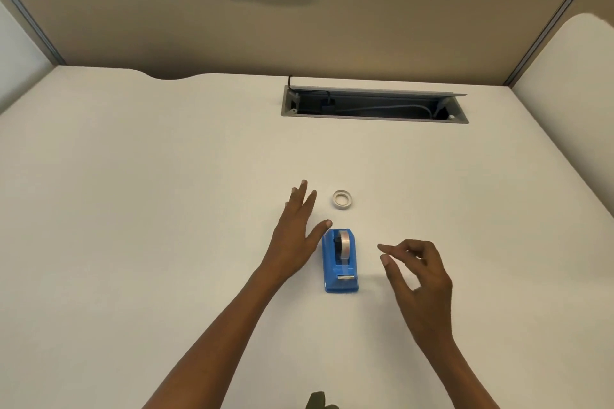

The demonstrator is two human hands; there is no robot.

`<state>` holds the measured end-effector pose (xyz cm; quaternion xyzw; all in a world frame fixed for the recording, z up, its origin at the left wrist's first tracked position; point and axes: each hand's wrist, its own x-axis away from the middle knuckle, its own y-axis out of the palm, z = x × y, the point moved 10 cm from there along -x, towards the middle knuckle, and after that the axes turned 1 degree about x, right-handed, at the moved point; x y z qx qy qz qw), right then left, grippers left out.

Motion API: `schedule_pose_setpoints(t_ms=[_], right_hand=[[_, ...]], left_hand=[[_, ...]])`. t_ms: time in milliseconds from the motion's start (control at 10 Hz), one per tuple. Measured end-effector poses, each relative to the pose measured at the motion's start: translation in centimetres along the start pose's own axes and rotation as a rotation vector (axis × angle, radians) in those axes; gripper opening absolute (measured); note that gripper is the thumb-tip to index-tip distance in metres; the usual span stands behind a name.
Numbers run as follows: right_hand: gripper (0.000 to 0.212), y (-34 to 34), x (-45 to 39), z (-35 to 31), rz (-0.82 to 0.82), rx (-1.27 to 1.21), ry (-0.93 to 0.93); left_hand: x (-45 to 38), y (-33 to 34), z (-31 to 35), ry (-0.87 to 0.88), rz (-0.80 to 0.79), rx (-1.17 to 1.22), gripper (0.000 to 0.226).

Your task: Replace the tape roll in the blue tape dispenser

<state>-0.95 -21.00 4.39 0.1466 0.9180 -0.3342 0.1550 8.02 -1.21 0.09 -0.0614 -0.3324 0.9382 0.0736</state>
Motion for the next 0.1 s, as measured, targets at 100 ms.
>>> schedule_pose_setpoints(t_ms=[100], right_hand=[[0.018, -2.76, -2.01, -1.58, 0.095, -0.107, 0.018]], left_hand=[[-0.93, -0.99, 1.40, 0.039, 0.032, -0.054, 0.064]])
